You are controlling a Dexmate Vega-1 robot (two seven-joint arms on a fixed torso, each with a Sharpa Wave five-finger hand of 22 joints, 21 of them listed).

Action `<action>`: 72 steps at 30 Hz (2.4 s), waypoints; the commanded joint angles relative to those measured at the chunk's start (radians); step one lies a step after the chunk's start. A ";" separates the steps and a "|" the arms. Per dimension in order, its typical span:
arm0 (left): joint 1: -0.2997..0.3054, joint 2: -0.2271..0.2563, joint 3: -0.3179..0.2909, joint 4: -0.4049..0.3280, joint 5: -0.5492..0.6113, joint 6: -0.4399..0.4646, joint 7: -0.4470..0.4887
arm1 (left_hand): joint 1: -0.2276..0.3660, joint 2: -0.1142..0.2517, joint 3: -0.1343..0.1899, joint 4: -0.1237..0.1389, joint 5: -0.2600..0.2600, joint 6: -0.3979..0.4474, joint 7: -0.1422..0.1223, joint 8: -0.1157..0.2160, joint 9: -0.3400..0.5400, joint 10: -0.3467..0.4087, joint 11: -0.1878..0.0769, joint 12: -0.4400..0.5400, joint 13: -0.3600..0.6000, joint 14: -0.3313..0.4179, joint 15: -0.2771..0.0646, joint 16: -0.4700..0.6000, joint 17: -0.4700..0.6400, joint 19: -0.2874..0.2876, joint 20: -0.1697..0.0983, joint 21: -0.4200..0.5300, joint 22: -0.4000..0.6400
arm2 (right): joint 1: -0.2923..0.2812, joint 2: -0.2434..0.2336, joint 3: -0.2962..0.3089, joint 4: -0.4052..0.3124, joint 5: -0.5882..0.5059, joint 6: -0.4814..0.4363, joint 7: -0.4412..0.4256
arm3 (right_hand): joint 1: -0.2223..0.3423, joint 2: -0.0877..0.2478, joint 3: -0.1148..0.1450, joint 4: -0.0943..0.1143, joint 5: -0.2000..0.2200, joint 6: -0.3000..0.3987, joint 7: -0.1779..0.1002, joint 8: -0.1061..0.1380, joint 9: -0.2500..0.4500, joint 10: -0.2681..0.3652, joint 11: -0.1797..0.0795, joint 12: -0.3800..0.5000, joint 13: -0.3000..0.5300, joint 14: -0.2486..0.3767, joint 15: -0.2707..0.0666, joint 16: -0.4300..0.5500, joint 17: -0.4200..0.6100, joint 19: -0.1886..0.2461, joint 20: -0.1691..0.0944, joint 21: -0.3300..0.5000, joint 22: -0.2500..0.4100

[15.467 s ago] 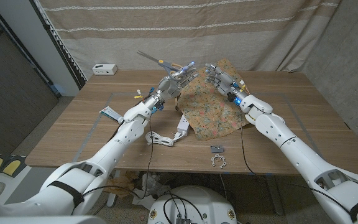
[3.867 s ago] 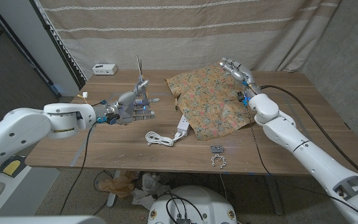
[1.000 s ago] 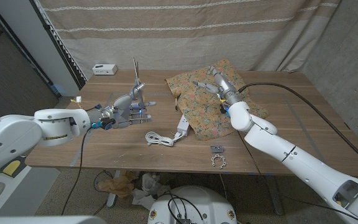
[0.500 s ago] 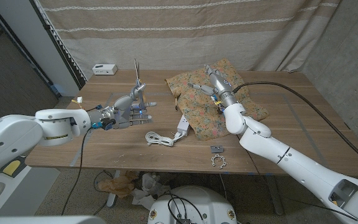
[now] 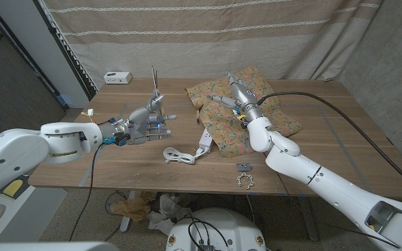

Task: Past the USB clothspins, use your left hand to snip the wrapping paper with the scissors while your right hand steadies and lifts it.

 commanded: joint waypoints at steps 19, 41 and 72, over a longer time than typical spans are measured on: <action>0.010 -0.004 -0.012 -0.017 -0.006 0.010 0.033 | 0.000 -0.005 -0.003 0.008 0.005 0.032 0.051 -0.009 0.009 0.041 -0.051 -0.019 -0.009 -0.011 -0.116 -0.003 0.000 -0.005 0.006 -0.005 0.001 | 0.016 0.052 -0.075 0.030 -0.176 -0.054 -0.004 | -0.010 0.006 0.007 0.007 0.002 -0.052 0.089 0.003 0.001 -0.148 0.038 -0.053 -0.018 -0.062 0.030 -0.055 -0.004 -0.119 0.019 -0.021 0.008; 0.009 0.007 -0.007 -0.010 0.017 0.003 0.003 | -0.001 -0.003 -0.002 0.013 0.007 0.036 0.050 -0.008 0.013 0.050 -0.052 -0.038 -0.027 -0.006 -0.118 -0.005 -0.011 -0.004 0.005 -0.005 0.000 | 0.054 0.110 -0.165 0.052 -0.282 -0.186 0.083 | -0.078 0.016 -0.001 0.037 -0.015 -0.108 0.095 0.001 0.000 -0.256 0.047 -0.082 -0.037 -0.076 0.051 -0.083 -0.001 -0.147 0.044 -0.010 0.026; 0.015 -0.004 -0.011 -0.014 0.026 0.001 0.008 | 0.004 -0.002 0.000 0.016 0.011 0.053 0.044 -0.008 0.011 0.092 -0.052 -0.061 -0.038 0.009 -0.122 -0.010 -0.037 -0.004 0.004 -0.005 -0.001 | 0.159 0.152 -0.277 0.122 -0.334 -0.360 0.291 | -0.103 0.035 0.015 0.036 -0.036 -0.136 0.096 0.015 0.000 -0.294 0.047 -0.072 -0.061 -0.106 0.050 -0.114 0.015 -0.280 0.070 0.004 0.074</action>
